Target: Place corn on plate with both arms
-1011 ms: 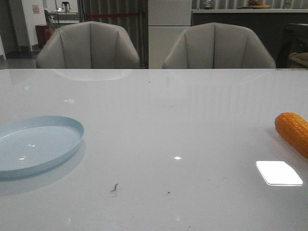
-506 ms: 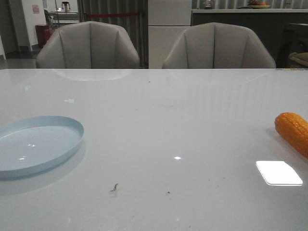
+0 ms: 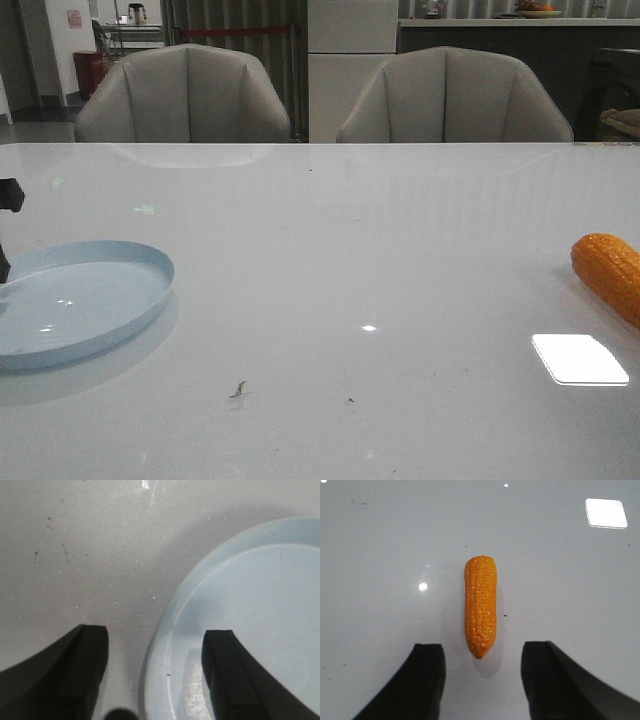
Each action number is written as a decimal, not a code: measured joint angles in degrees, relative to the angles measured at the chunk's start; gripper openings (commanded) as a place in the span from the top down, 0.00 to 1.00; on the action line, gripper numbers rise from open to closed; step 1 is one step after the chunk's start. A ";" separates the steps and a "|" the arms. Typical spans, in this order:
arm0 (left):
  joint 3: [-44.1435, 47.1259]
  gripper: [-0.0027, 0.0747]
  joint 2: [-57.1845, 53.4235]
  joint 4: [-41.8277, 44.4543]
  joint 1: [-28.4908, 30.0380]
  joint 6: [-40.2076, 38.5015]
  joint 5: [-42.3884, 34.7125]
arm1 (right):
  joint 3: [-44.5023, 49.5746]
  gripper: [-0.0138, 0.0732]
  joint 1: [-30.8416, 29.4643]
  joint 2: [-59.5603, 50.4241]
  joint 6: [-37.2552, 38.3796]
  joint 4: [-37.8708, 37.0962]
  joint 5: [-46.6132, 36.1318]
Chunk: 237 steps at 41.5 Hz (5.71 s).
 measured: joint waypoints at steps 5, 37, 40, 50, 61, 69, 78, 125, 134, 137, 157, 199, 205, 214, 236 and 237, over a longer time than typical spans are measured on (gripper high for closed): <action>0.00 0.42 1.39 0.00 0.00 0.00 -0.10 | 0.00 0.32 0.00 0.00 0.00 0.00 0.07; -5.12 0.84 2.91 -0.91 0.00 0.00 4.69 | 0.00 0.32 0.00 0.00 0.00 0.00 0.21; -7.99 0.84 3.05 -2.23 0.00 0.00 6.60 | 0.00 0.32 0.00 0.00 0.00 0.00 0.21; -17.01 0.84 3.37 -12.05 0.00 0.00 12.79 | 0.00 0.32 0.00 0.00 0.00 0.00 0.21; -21.51 0.84 3.37 -20.64 -2.68 0.00 15.19 | 0.00 0.32 0.00 0.00 0.00 0.23 0.21; -21.78 0.84 3.37 -21.30 -8.47 0.00 15.84 | 0.00 0.32 0.00 0.00 0.00 0.31 0.21; -21.78 0.84 4.26 -21.30 -14.38 0.00 16.05 | 0.00 0.32 0.00 0.00 0.00 0.31 0.21; -25.81 0.41 14.60 -20.60 -17.79 1.34 21.34 | 0.00 0.32 0.00 0.00 0.00 0.34 0.21; -34.30 0.41 12.43 -13.50 -17.79 3.20 24.87 | 0.00 0.32 0.00 0.00 0.00 0.34 0.21; -36.92 0.41 10.06 -8.09 -17.79 3.24 24.91 | 0.00 0.32 0.00 0.00 0.00 0.34 0.21; -28.82 0.41 -13.84 16.79 -14.05 2.70 10.86 | 0.00 0.32 0.00 0.00 0.00 2.71 0.21; 21.69 0.41 -53.81 11.97 -6.97 2.22 -13.16 | -20.85 0.16 0.00 35.14 0.00 2.33 1.17; 21.78 0.41 -53.81 11.97 -6.97 2.22 -11.74 | -25.22 0.16 0.00 43.16 0.00 2.34 0.07; 21.78 0.41 -53.81 11.97 -6.97 2.22 -8.97 | -28.37 0.16 0.00 52.68 0.00 2.17 -0.57; 21.92 0.41 -53.81 11.97 -6.97 2.22 -8.13 | -29.56 0.48 0.00 60.34 0.00 0.36 -2.28; 21.92 0.41 -53.81 11.97 -6.97 2.22 -8.13 | -29.98 0.50 0.00 60.34 0.00 0.25 -2.28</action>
